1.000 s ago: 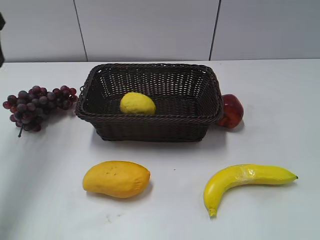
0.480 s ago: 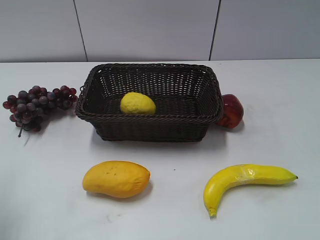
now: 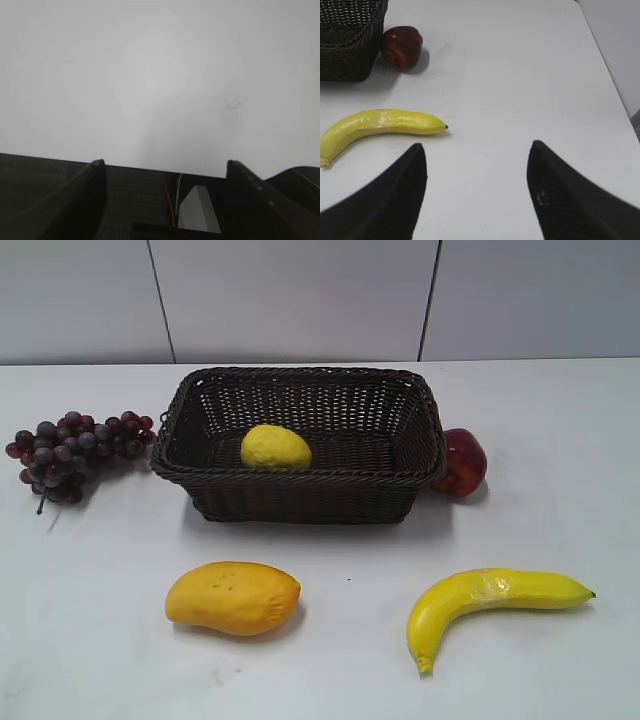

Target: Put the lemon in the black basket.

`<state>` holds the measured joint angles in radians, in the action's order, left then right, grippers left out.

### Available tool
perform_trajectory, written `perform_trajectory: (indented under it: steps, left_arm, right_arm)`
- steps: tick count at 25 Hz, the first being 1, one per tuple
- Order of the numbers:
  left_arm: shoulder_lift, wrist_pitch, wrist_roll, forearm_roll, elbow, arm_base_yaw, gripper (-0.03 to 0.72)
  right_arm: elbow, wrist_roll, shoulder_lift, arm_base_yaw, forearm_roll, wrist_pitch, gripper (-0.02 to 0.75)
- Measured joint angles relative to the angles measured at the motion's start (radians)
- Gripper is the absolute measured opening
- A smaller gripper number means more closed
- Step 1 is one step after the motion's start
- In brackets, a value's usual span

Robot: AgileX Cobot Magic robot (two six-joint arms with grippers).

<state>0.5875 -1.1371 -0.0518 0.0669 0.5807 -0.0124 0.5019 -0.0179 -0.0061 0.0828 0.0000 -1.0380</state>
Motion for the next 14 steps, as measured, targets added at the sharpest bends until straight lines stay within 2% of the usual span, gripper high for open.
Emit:
perform_trajectory:
  steps: [7,14]
  left_arm:
    - [-0.309,0.039,0.000,-0.008,-0.075,0.000,0.545]
    - [-0.561,0.059,0.000,-0.008,-0.082,0.000,0.545]
  right_arm:
    - [0.000,0.000,0.000,0.000,0.000,0.000,0.480]
    - [0.000,0.000,0.000,0.000,0.000,0.000,0.482]
